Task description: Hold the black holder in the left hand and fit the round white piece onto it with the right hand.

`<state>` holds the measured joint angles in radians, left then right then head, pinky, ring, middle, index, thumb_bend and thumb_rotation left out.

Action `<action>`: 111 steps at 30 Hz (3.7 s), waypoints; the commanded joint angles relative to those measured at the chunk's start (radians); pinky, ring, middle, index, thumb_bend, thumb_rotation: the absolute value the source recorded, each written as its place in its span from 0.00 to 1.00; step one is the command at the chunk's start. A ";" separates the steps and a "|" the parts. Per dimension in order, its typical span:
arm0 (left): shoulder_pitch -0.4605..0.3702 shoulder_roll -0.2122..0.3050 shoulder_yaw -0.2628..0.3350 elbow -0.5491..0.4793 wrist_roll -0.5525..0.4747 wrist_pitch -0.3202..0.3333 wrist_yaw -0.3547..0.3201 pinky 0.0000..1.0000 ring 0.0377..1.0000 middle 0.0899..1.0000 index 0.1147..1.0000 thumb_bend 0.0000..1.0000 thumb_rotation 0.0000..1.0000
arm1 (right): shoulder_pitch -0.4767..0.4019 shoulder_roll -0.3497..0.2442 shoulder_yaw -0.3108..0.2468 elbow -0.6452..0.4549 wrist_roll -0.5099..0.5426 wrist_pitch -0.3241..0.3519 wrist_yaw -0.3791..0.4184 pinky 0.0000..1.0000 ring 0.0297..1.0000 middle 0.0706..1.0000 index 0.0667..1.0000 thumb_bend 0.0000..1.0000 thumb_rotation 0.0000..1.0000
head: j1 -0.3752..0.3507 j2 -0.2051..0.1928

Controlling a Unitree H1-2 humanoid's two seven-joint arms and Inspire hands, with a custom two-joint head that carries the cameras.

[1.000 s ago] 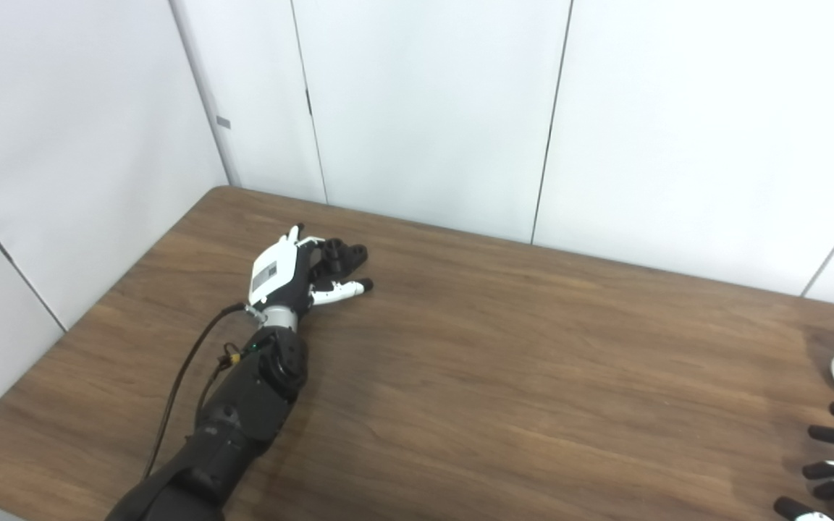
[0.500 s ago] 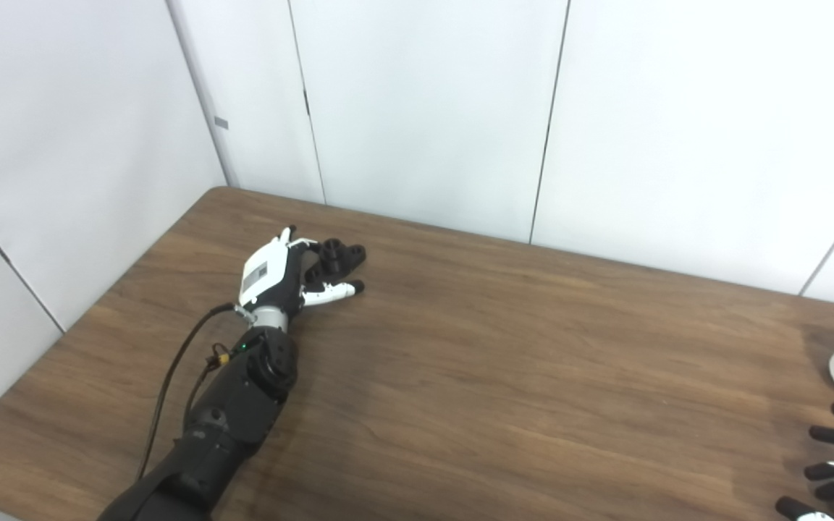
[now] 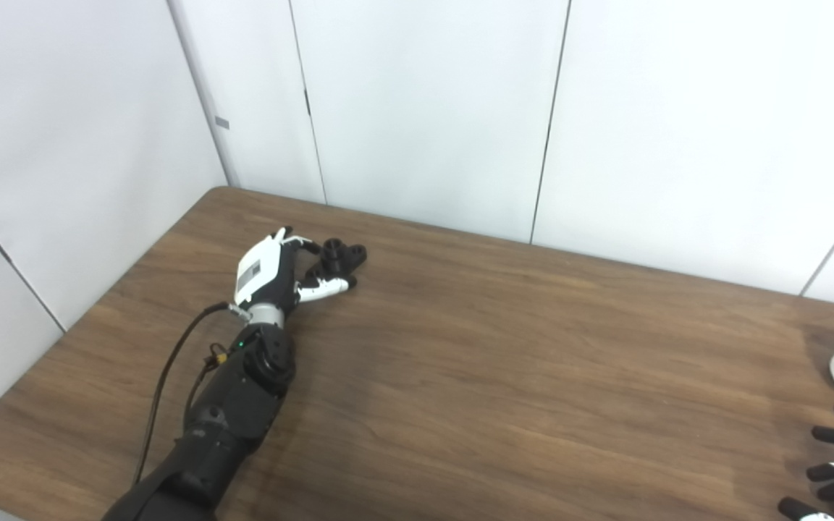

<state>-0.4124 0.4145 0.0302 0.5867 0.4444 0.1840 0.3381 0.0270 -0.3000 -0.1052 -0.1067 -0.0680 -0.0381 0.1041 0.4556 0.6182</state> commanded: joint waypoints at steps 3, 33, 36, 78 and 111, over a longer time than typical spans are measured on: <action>0.005 -0.015 0.005 0.063 -0.040 0.014 -0.024 0.94 1.00 0.96 0.64 0.79 0.28 | -0.015 -0.021 -0.006 -0.041 -0.006 -0.023 -0.001 0.44 0.53 0.71 0.82 0.67 0.09 | -0.004 0.002; -0.022 -0.001 -0.093 0.122 0.015 0.059 -0.066 0.98 1.00 0.98 0.66 0.82 0.33 | -0.015 -0.018 -0.011 -0.064 0.009 -0.011 0.002 0.44 0.53 0.71 0.81 0.67 0.05 | -0.012 0.010; -0.023 0.004 -0.118 0.120 0.039 0.103 -0.064 1.00 1.00 0.99 0.64 0.83 0.33 | -0.015 -0.020 -0.012 -0.065 0.008 -0.011 0.000 0.44 0.52 0.70 0.81 0.66 0.04 | -0.012 0.012; -0.023 -0.004 -0.115 0.137 0.004 0.121 -0.031 1.00 1.00 0.96 0.43 0.52 0.08 | -0.013 -0.026 -0.014 -0.072 0.006 -0.005 0.002 0.44 0.53 0.71 0.83 0.66 0.06 | -0.013 0.018; -0.023 -0.004 -0.116 0.137 0.002 0.122 -0.031 1.00 1.00 0.96 0.43 0.52 0.08 | -0.013 -0.026 -0.014 -0.072 0.006 -0.005 0.002 0.44 0.53 0.71 0.83 0.66 0.06 | -0.013 0.018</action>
<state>-0.4820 0.4254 -0.0635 0.6746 0.4497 0.2548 0.3590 0.0307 -0.3020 -0.1063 -0.1382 -0.0689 -0.0266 0.1042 0.4433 0.6351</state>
